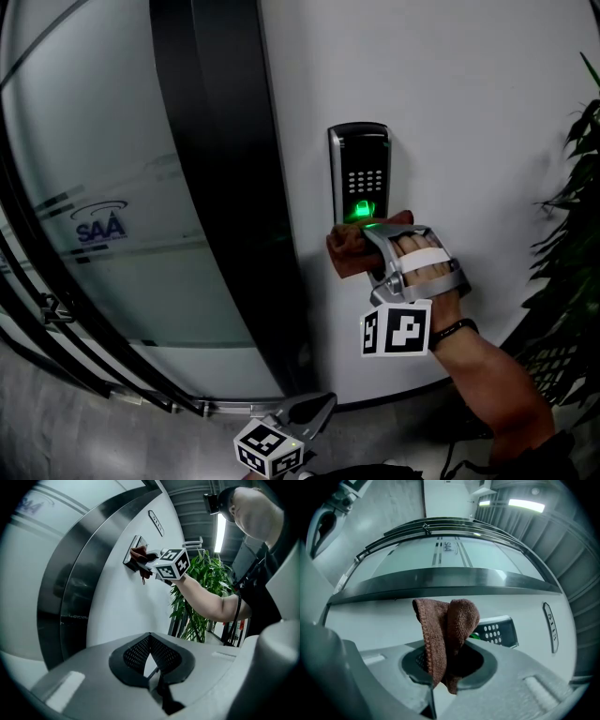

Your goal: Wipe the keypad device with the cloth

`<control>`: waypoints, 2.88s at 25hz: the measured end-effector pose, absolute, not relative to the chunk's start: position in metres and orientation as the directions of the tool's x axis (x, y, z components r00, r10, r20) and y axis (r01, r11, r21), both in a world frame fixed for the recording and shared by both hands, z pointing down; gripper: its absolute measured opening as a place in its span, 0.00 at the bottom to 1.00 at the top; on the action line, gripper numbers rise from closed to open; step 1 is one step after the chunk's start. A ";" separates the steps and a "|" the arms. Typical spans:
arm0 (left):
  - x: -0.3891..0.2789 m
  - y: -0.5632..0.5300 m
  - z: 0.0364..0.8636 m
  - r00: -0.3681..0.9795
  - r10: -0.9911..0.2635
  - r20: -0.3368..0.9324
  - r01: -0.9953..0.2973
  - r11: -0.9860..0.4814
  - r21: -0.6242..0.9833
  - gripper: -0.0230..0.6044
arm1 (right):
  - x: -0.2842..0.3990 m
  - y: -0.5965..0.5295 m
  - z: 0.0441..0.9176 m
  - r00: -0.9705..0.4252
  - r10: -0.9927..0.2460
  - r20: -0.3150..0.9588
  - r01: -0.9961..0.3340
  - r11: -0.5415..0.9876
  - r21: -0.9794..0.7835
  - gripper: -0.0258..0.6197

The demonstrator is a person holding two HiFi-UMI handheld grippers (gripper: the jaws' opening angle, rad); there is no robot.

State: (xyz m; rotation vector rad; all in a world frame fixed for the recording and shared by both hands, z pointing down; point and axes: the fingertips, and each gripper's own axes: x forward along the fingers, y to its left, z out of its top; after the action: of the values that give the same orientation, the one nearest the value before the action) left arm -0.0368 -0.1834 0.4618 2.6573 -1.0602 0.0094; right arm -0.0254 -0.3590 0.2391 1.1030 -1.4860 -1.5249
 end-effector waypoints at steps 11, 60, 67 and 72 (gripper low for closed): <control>-0.039 -0.182 0.463 0.727 -0.678 0.111 -0.680 -0.687 0.258 0.06 | -0.026 -0.358 0.254 -0.380 -0.923 -0.064 -0.075 -0.039 0.996 0.13; -0.035 -0.205 0.438 0.719 -0.690 0.076 -0.689 -0.695 0.206 0.06 | -0.031 -0.357 0.077 -0.354 -0.883 -0.308 -0.115 -0.286 0.951 0.13; -0.033 -0.209 0.426 0.720 -0.692 0.047 -0.686 -0.701 0.196 0.06 | -0.030 -0.361 0.094 -0.349 -0.886 -0.304 -0.085 -0.293 0.952 0.13; -0.030 -0.208 0.427 0.726 -0.686 0.047 -0.680 -0.707 0.195 0.06 | -0.030 -0.360 0.118 -0.357 -0.894 -0.272 -0.073 -0.263 0.962 0.13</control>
State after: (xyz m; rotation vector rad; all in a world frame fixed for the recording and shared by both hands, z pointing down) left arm -0.0304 -0.2075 0.4266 2.7307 -1.0928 -0.0437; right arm -0.0296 -0.3601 0.1181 1.2314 -1.3569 -1.6878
